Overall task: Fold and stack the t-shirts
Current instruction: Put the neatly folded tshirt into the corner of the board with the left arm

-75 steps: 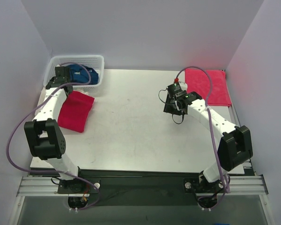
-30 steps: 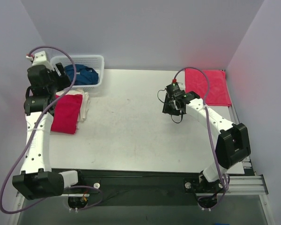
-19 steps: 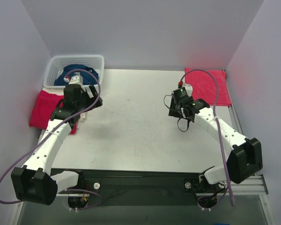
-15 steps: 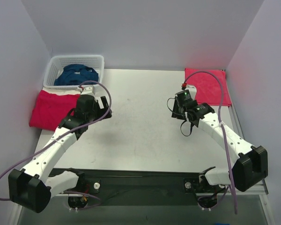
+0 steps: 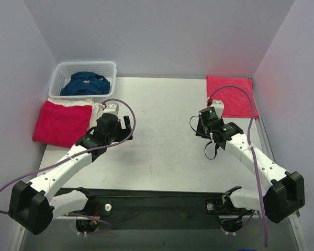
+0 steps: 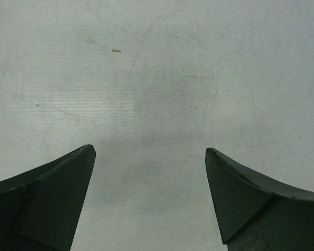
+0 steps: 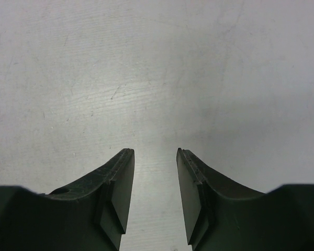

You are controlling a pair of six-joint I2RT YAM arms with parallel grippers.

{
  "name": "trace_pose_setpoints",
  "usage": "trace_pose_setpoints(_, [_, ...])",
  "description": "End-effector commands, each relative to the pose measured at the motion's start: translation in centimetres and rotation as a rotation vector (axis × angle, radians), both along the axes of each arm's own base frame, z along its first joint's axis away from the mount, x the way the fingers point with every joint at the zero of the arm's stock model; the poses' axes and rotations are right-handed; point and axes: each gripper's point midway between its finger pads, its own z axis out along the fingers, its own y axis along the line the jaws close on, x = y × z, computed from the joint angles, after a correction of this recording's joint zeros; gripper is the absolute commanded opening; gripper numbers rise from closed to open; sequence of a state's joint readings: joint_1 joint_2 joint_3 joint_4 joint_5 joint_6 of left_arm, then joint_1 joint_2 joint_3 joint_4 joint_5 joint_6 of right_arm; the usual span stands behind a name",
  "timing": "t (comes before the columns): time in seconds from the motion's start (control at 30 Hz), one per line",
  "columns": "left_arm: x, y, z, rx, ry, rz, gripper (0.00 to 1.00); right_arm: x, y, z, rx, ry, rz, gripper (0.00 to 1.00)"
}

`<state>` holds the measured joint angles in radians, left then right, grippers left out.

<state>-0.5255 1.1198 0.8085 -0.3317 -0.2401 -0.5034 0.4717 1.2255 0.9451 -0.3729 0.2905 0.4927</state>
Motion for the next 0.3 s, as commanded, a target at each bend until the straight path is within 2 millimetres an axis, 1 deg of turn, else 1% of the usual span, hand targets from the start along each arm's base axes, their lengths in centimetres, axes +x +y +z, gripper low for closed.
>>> trace_pose_setpoints(0.0, [1.41, -0.34, 2.19, 0.009, -0.09, 0.012, 0.97, 0.25, -0.86, 1.03, -0.023, -0.052, -0.024, 0.39])
trace_pose_setpoints(0.07, [1.59, -0.58, 2.53, 0.012, -0.093, 0.002, 0.97, 0.28, -0.95, 1.04, -0.024, -0.053, -0.028, 0.39])
trace_pose_setpoints(0.13, [1.56, -0.38, 1.91, 0.038, -0.061, 0.012, 0.98, 0.28, -1.02, 1.16, -0.028, -0.058, -0.03, 0.39])
trace_pose_setpoints(0.27, [1.48, -0.72, 2.01, 0.062, -0.061, 0.007, 0.97, 0.43, -1.28, 1.43, -0.035, -0.067, -0.04, 0.39])
